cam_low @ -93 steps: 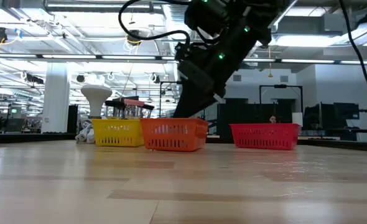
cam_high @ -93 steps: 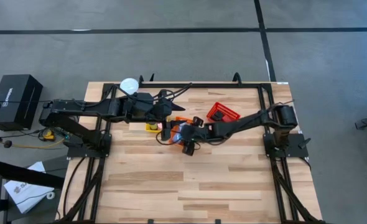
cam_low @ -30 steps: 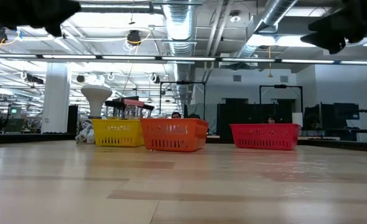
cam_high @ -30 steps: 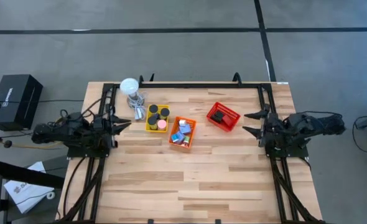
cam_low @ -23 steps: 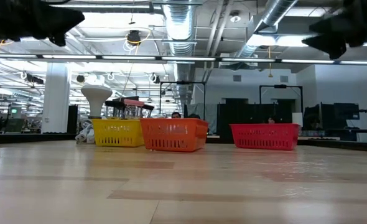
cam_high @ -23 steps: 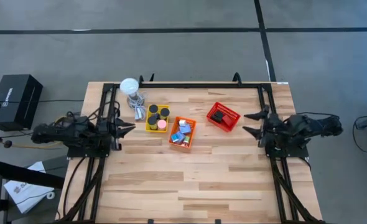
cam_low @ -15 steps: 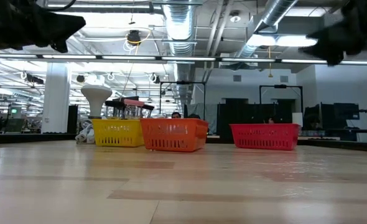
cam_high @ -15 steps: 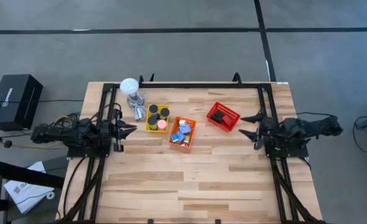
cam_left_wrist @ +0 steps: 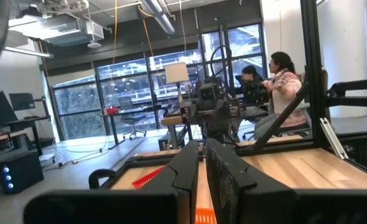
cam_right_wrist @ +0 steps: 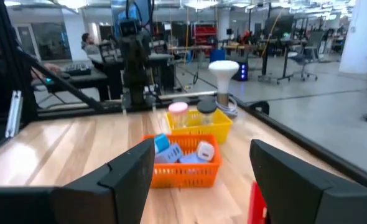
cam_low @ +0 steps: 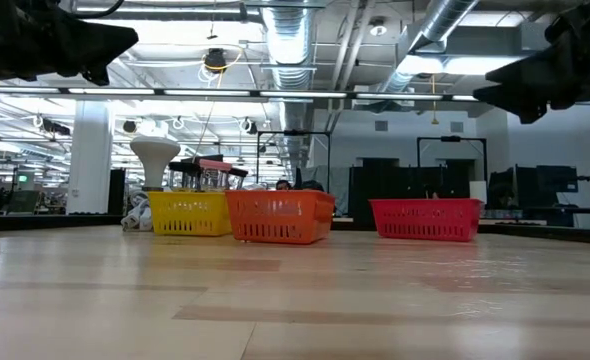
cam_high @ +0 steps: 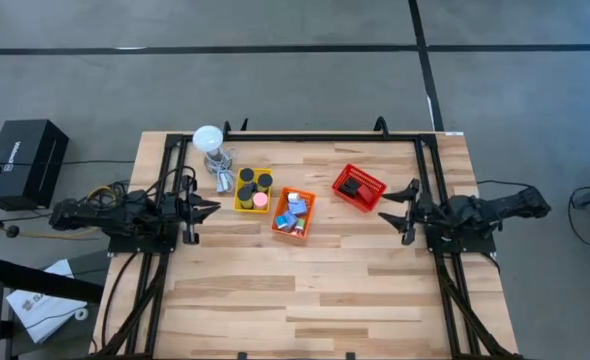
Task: Pick & Place Office items
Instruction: Return to Home Position
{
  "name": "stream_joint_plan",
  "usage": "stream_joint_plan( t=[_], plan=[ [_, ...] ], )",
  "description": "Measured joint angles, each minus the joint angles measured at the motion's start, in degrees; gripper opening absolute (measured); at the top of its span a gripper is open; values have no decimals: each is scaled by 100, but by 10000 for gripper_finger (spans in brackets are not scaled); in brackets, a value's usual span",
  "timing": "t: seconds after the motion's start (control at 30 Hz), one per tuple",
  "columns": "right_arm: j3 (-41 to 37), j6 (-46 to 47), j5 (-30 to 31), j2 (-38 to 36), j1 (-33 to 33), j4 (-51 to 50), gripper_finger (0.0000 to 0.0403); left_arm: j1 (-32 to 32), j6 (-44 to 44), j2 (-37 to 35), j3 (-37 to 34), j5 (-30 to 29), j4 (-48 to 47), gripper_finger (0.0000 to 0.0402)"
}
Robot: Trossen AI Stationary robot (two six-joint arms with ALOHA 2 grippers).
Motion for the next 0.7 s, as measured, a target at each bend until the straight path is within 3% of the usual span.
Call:
stream_joint_plan(
  t=[0.7],
  plan=[
    [-157, -105, -2, 9, -2, 267, 255, 0, -1, 0, 0, -2, 27, 25]
  ],
)
